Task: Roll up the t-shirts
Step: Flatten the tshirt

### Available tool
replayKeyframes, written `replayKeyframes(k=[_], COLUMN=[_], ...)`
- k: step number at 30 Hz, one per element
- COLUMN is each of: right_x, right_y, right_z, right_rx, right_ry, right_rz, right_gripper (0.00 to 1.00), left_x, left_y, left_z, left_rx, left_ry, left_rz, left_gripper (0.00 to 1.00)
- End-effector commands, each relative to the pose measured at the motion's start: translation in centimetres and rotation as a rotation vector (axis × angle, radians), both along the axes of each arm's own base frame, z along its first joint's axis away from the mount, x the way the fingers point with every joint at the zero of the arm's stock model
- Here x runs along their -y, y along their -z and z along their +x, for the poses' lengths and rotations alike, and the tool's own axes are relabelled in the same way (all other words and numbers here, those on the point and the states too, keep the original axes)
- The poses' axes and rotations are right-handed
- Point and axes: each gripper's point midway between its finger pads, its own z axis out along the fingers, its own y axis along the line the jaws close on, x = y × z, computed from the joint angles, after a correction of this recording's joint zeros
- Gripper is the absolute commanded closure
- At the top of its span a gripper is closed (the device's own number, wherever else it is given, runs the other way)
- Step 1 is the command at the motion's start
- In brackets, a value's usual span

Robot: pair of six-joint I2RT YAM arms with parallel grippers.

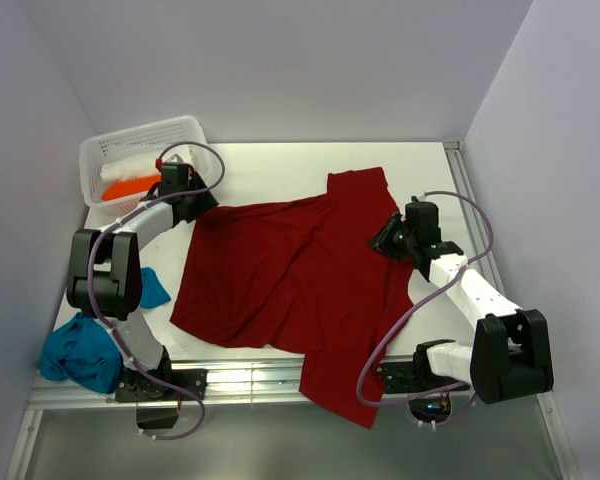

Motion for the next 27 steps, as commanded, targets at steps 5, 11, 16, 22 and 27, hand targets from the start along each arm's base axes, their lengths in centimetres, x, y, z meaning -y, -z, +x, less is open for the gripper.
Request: replayKeyframes(k=[5,11,16,22,27], right_x=[0.0,-0.3,-0.6,-0.8,-0.9], right_y=[0.0,0.4,0.7,0.9,1.2], right_z=[1.0,1.6,2.0,2.4,2.4], right_rx=[0.034,0.028,0.028,0.026,0.023], right_ry=[-0.005,-0.022,-0.036,-0.045,-0.050], right_rz=[-0.013,-0.011,-0.003,-0.002,0.000], right_gripper=[0.71,0.71,0.71,0.71,0.71], left_x=[1.4,1.4,1.6,1.8,1.6], left_y=[0.5,1.4,2.0,2.7,2.4], left_z=[1.4,1.3,2.0,2.6,4.2], left_rx=[0.003,-0.018,-0.033,-0.040,-0.032], left_ry=[-0.021,-0.044,-0.048,-0.052,-0.070], left_rz=[0.044,0.085,0.119,0.119,0.143], left_gripper=[0.44,0.51,0.73,0.99,1.00])
